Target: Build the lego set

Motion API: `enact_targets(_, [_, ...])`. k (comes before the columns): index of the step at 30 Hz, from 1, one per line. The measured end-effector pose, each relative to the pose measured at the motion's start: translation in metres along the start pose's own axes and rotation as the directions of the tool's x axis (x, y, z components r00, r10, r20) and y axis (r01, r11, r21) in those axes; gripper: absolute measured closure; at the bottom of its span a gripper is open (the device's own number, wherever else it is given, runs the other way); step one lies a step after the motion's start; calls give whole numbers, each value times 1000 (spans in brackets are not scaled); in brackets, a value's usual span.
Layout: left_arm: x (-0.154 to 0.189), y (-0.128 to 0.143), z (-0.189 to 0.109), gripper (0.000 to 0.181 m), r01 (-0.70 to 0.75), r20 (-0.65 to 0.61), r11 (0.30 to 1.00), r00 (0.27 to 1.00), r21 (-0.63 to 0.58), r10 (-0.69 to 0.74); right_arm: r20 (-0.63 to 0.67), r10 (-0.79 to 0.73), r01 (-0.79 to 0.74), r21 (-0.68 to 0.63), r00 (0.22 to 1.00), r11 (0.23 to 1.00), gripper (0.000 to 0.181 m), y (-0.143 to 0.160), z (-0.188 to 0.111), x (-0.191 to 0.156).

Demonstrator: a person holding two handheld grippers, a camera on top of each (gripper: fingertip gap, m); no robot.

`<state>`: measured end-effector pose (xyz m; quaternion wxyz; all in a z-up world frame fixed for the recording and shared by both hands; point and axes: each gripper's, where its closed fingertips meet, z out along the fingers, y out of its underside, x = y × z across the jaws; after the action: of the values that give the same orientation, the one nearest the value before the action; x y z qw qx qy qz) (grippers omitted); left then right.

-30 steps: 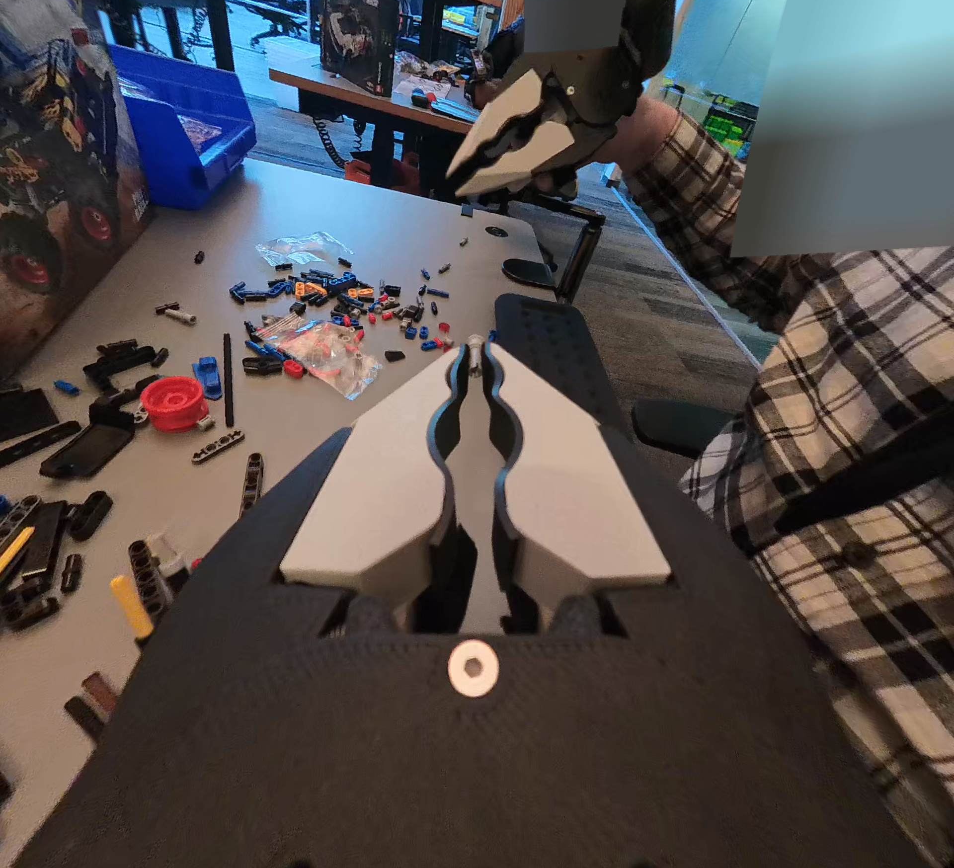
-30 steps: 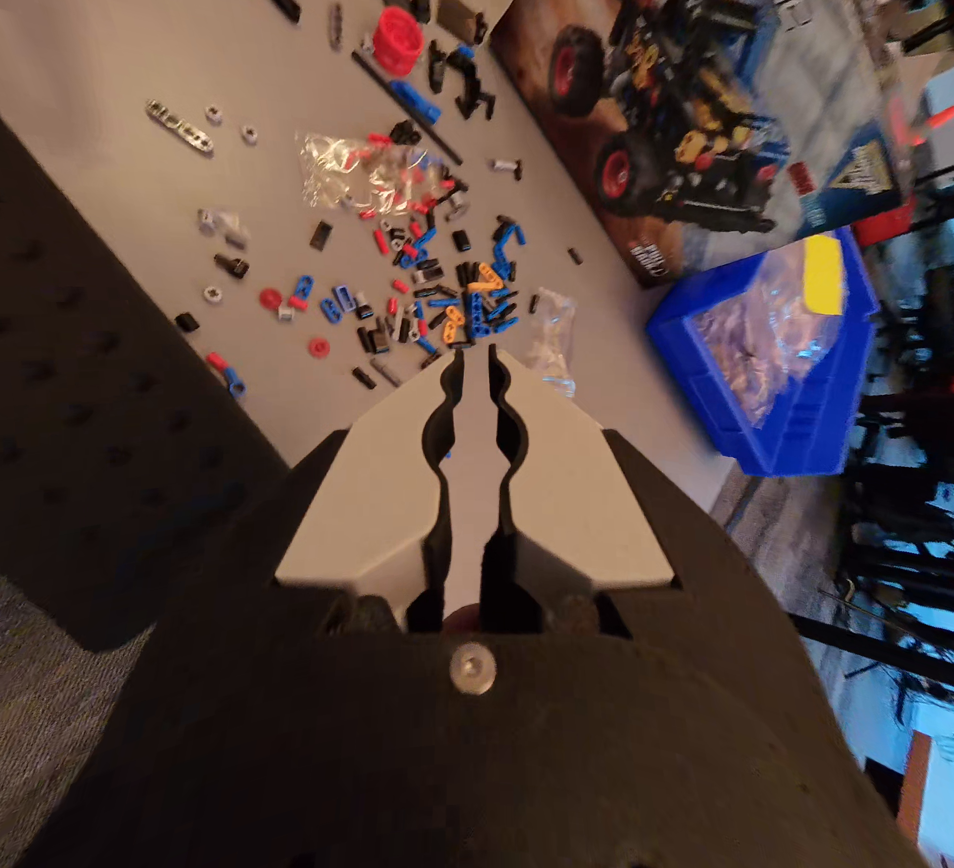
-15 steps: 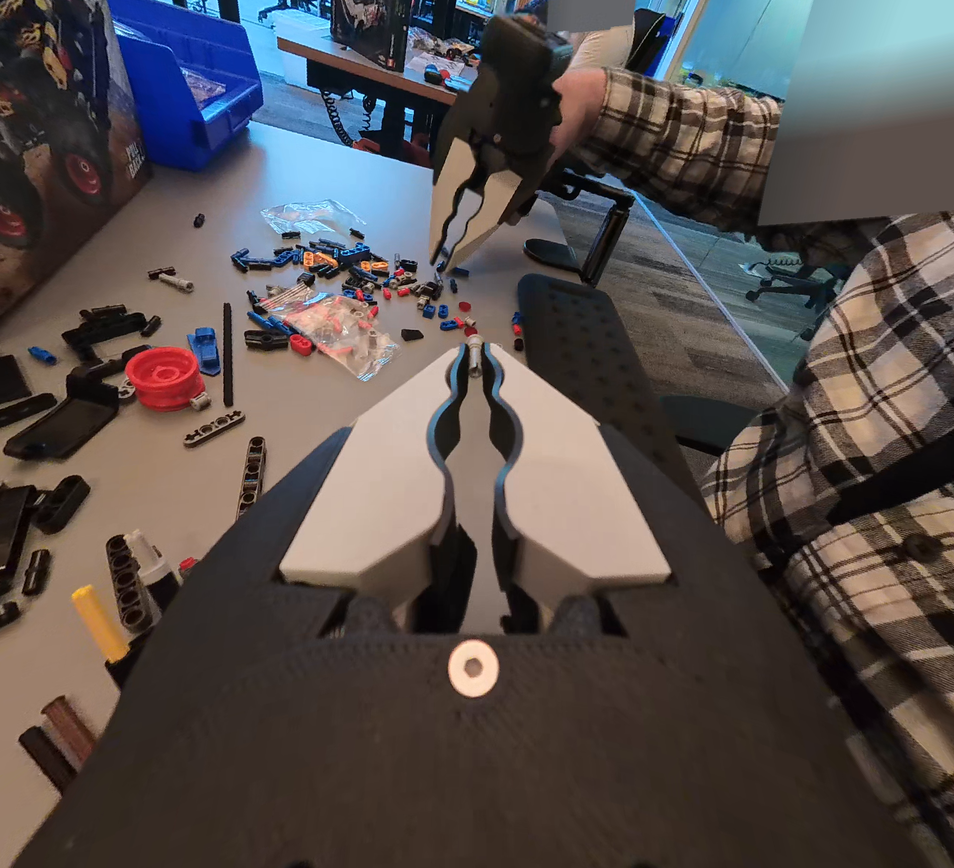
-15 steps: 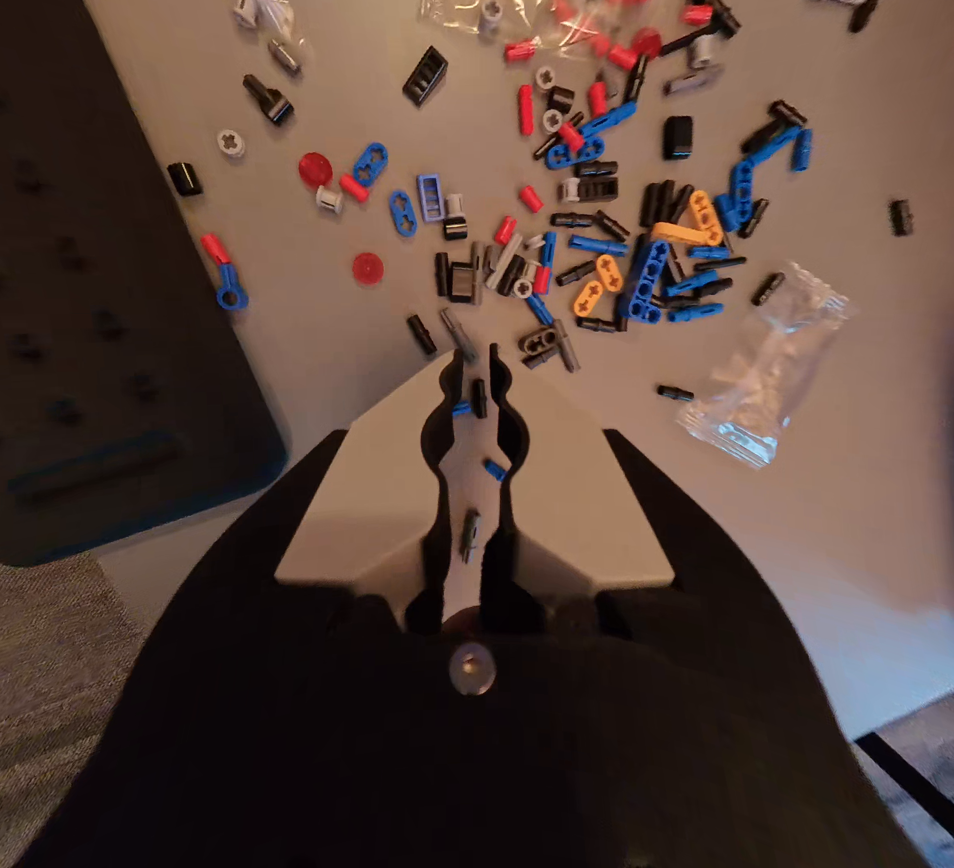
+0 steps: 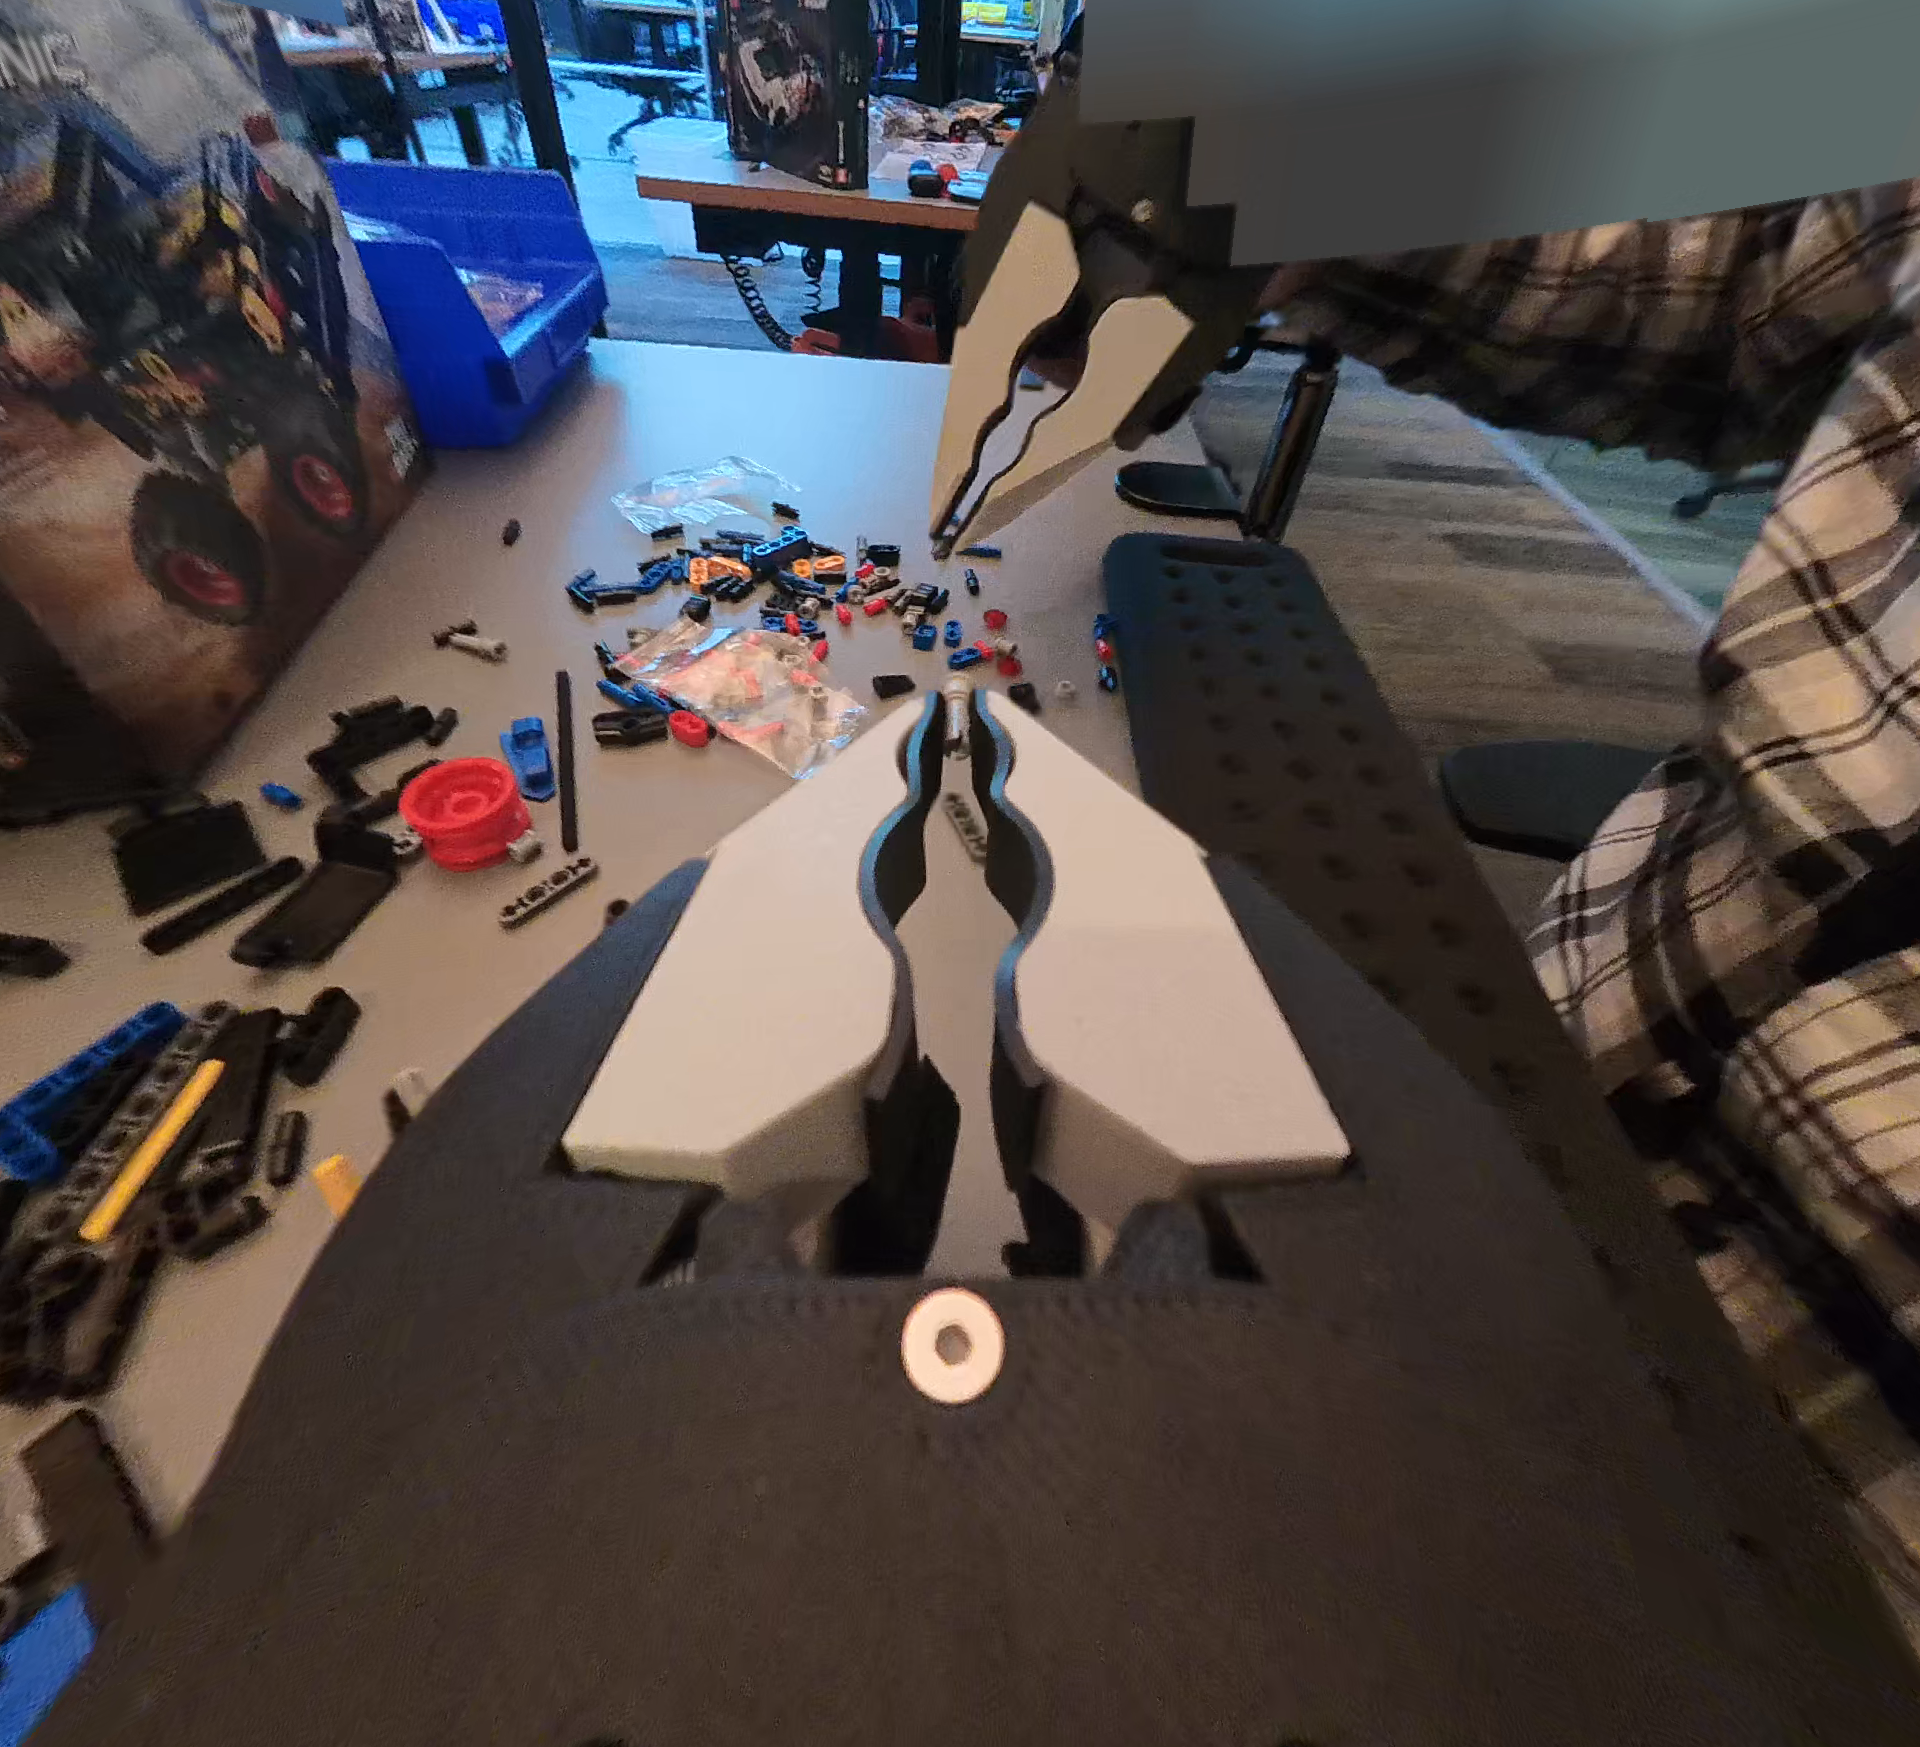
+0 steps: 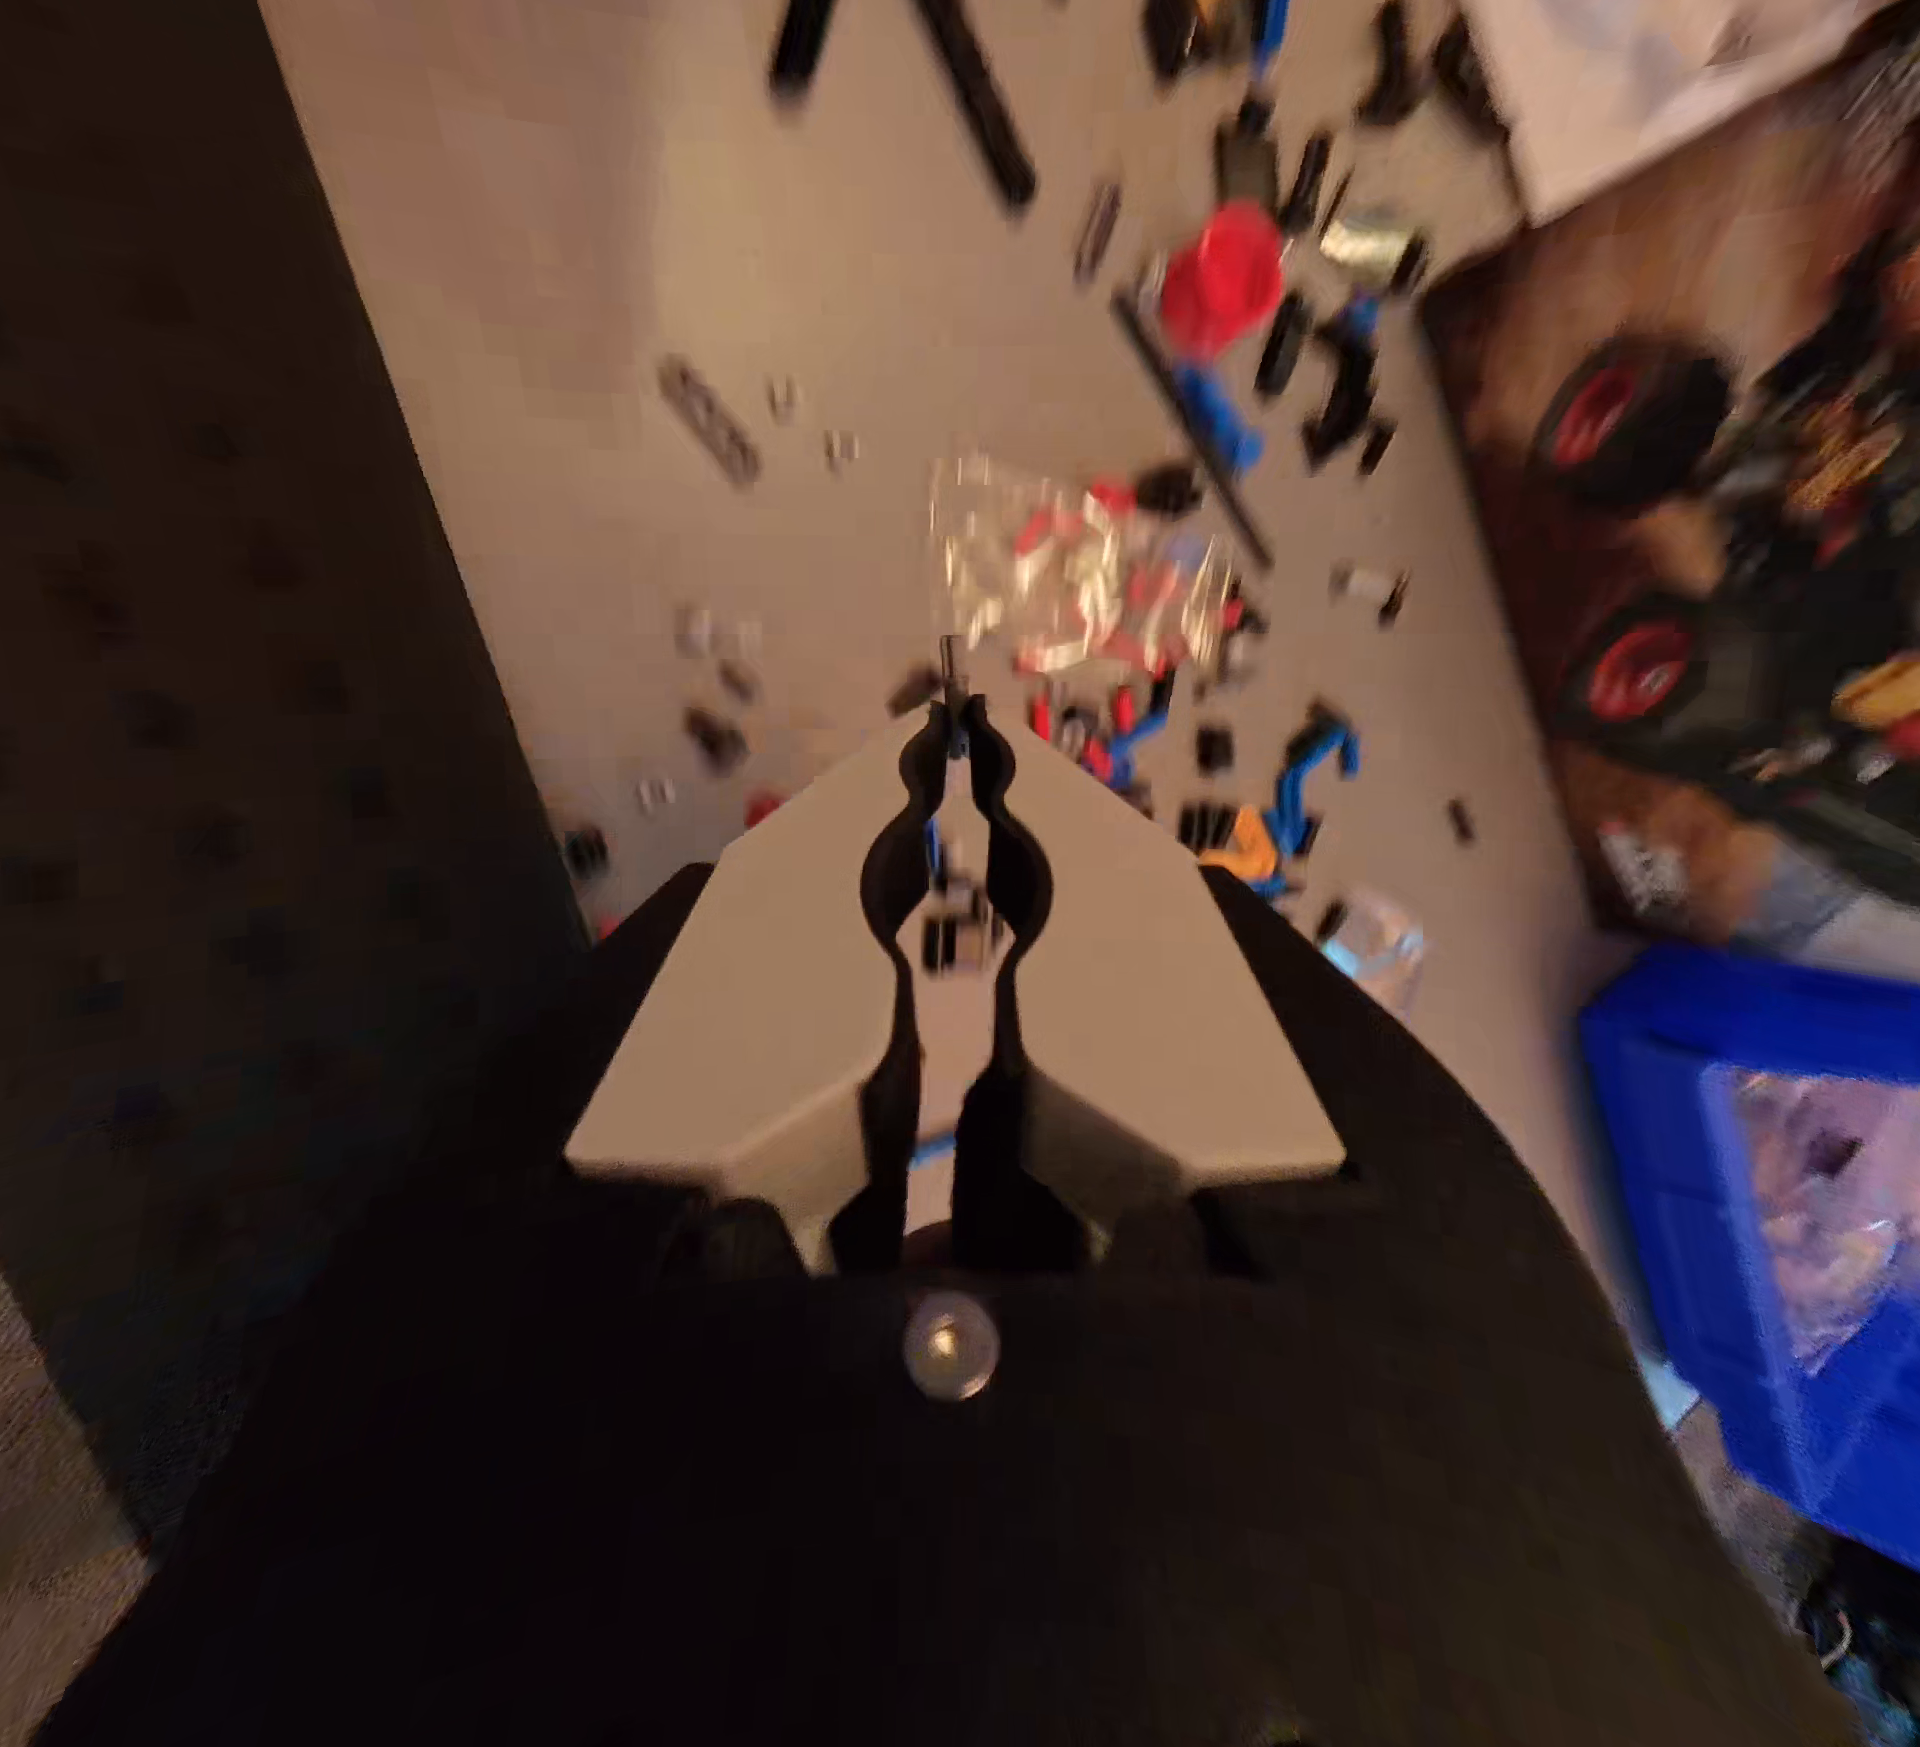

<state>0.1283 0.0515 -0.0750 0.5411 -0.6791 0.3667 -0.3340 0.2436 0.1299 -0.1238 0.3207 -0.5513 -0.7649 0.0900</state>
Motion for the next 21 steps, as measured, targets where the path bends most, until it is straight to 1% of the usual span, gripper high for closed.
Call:
enact_targets(3, [2, 0, 1, 178, -94, 35, 995, 995, -16, 95, -85, -28, 37, 105, 996, 994, 179, -53, 5, -7])
enact_targets(7, [0, 1, 3, 178, -165, 84, 985, 982, -42, 168, -198, -97, 129, 155, 975, 979, 179, -95, 17, -13])
enact_targets(9, [1, 0, 3, 178, -195, 94, 980, 976, -48, 198, -237, -132, 171, 154, 962, 973, 179, -106, 23, -16])
enact_targets(14, [2, 1, 4, 178, -227, 106, 972, 967, -60, 232, -288, -151, 210, 185, 946, 960, 178, -128, 26, -22])
enact_targets(21, [-1, -3, 3, 178, -199, 118, 979, 972, -37, 202, -318, -145, 218, 208, 937, 953, 179, -138, 22, -24])
